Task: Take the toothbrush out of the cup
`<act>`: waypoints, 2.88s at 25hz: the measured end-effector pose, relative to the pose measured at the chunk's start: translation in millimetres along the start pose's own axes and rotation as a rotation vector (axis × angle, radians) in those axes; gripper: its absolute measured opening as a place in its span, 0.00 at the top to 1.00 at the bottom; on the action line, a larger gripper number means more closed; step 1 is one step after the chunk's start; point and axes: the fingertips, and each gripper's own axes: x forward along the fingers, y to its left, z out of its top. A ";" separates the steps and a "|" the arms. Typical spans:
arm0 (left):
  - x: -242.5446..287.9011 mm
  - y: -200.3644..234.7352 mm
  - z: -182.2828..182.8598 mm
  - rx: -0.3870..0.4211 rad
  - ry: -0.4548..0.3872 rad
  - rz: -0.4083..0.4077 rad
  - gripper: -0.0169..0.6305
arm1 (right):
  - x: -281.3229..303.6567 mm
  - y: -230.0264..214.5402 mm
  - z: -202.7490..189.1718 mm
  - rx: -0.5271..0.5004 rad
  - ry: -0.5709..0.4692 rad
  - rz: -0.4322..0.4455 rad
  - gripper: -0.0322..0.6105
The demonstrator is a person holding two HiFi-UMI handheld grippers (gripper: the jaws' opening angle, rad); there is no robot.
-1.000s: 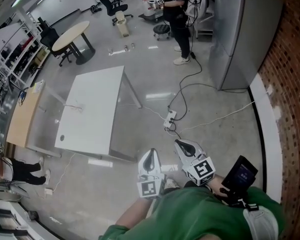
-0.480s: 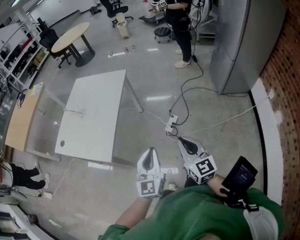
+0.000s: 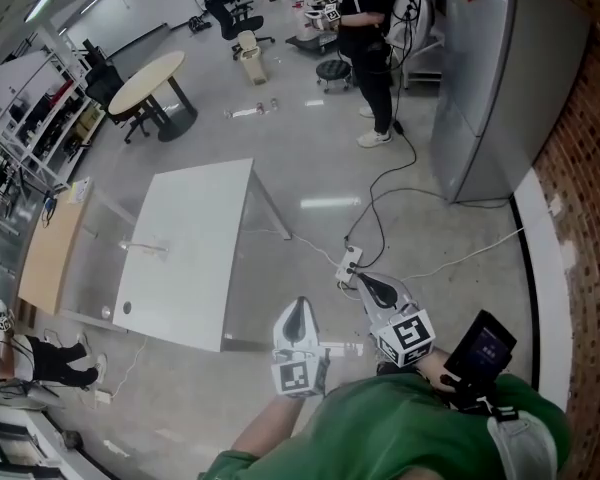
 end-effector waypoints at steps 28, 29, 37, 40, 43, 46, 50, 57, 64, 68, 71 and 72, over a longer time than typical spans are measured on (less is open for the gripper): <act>115.4 11.5 -25.6 0.014 0.020 0.149 0.96 | 96.9 -102.6 0.9 0.019 0.022 0.110 0.95; 123.4 15.4 -23.7 0.022 0.021 0.149 0.96 | 105.0 -105.7 1.1 0.015 0.022 0.112 0.95; 147.4 63.4 -19.4 0.015 0.005 0.172 0.96 | 162.7 -92.6 4.2 -0.014 0.022 0.141 0.95; 149.4 83.8 -15.9 0.017 -0.008 0.195 0.96 | 184.1 -80.2 6.2 -0.030 0.024 0.167 0.95; 152.7 106.9 -3.7 0.012 -0.039 0.212 0.96 | 208.3 -66.7 13.5 -0.043 0.017 0.191 0.95; 151.6 129.7 -3.0 -0.001 -0.055 0.258 0.96 | 227.5 -56.4 16.9 -0.046 0.018 0.211 0.95; 134.8 153.4 -10.1 0.007 -0.043 0.317 0.96 | 241.1 -36.6 10.1 -0.057 0.041 0.251 0.95; 107.7 198.4 -4.7 -0.016 -0.041 0.464 0.96 | 275.9 6.9 0.5 -0.078 0.070 0.370 0.95; 83.5 243.3 -10.5 0.020 -0.028 0.596 0.96 | 320.8 57.8 -0.1 -0.085 0.078 0.525 0.95; 84.0 261.3 3.5 0.002 -0.030 0.683 0.96 | 344.1 74.0 2.7 -0.084 0.068 0.608 0.95; 61.5 261.5 8.1 -0.006 -0.028 0.760 0.96 | 337.1 92.0 8.6 -0.083 0.070 0.667 0.95; 53.7 261.1 9.1 -0.004 -0.030 0.781 0.96 | 334.5 99.1 10.5 -0.083 0.072 0.690 0.95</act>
